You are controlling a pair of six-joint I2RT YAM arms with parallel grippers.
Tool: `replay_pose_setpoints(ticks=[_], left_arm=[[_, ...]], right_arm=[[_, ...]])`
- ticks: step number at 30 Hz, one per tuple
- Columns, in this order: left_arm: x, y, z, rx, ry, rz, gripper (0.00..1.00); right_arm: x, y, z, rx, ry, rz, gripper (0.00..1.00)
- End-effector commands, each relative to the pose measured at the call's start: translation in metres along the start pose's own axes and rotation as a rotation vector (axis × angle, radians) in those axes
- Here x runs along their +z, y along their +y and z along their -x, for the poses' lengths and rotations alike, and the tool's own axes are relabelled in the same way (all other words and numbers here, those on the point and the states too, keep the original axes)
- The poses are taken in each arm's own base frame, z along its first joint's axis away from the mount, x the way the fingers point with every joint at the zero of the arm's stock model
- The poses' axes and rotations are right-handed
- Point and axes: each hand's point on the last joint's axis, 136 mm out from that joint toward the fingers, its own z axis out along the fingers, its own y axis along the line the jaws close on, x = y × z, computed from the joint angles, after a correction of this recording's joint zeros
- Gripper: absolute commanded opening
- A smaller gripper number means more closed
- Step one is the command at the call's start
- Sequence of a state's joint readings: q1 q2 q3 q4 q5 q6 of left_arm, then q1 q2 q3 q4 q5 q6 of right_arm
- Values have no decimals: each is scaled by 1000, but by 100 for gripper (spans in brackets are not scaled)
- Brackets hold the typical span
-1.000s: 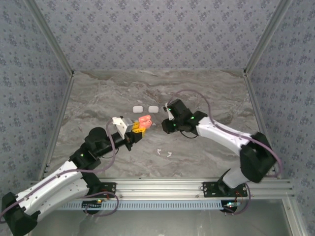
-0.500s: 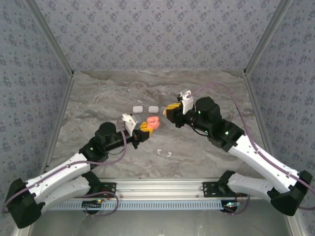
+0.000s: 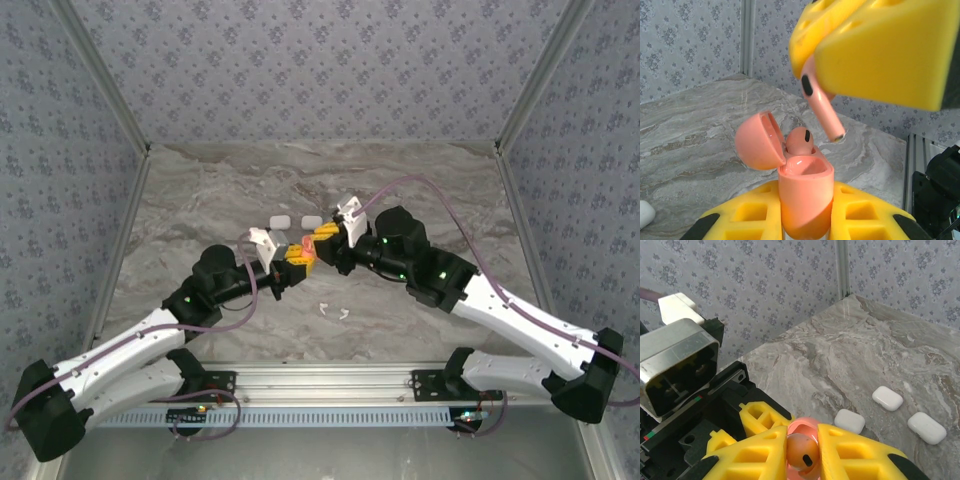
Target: Insert the wireless bluetooth earbuds into the charging case
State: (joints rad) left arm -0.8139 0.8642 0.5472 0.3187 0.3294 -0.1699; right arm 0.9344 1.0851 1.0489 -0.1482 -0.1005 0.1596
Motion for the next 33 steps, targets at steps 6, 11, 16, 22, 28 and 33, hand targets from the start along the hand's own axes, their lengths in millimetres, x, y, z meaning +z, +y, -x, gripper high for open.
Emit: replay_pose_setpoints(ticks=[6, 11, 16, 22, 28, 33], left_arm=[[-5, -14, 33, 22, -95, -45, 0], [-6, -14, 33, 23, -96, -44, 0], [-6, -13, 33, 23, -96, -42, 0], [-6, -13, 33, 22, -98, -41, 0], [-6, -13, 34, 22, -100, -42, 0], [-6, -13, 34, 21, -99, -42, 0]], right_arm=[[7, 1, -3, -26, 9, -9, 23], [8, -2, -12, -25, 36, -23, 23], [9, 1, -17, -21, 54, -8, 23], [8, 1, -27, -19, 86, -4, 23], [8, -2, -30, -17, 93, -14, 23], [9, -3, -30, -17, 92, -21, 24]])
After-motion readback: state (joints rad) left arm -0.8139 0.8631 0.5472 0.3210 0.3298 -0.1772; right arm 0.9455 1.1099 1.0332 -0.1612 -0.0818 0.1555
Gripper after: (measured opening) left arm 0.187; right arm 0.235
